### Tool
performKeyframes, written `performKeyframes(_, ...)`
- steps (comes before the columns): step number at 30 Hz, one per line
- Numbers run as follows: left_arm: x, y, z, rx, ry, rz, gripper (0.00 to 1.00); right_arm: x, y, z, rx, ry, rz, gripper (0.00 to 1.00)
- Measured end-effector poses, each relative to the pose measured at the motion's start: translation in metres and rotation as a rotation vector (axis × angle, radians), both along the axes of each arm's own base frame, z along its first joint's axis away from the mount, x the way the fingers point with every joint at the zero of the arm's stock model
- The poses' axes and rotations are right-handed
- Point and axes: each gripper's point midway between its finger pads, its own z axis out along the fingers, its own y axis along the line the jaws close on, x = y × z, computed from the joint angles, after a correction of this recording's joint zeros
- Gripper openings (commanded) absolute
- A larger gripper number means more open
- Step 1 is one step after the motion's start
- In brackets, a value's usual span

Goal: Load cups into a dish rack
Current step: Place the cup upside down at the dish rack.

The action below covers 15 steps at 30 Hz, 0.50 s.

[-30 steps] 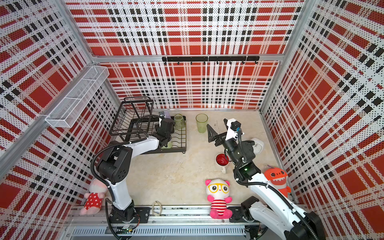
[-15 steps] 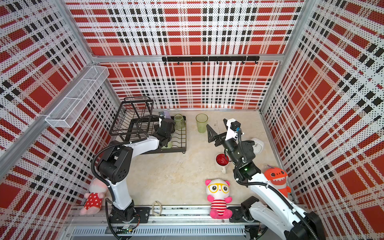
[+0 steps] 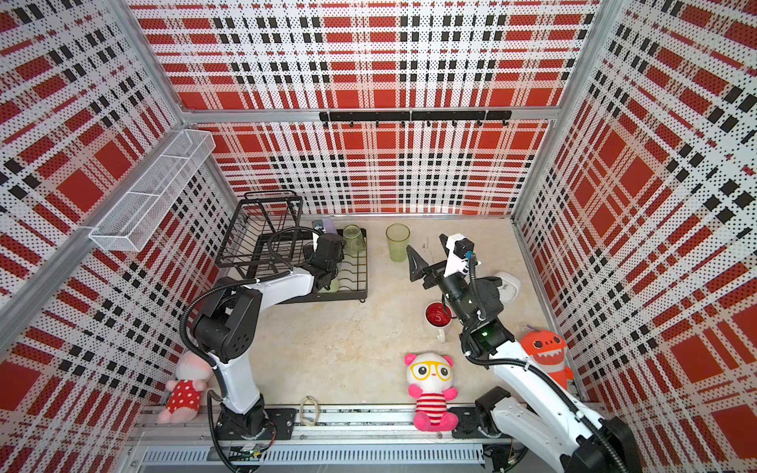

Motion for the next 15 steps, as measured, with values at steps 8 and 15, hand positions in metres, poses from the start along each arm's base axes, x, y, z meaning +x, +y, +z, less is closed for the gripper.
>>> performKeyframes(8,-0.004,0.0,0.008,0.011,-0.005,0.007,0.86,0.014,0.004,0.013,0.014,0.112,-0.004,1.0)
performKeyframes(15,-0.011,-0.012,0.046,-0.006,-0.067,-0.024,0.89,0.046,0.013,-0.03,-0.037,0.327,-0.006,1.0)
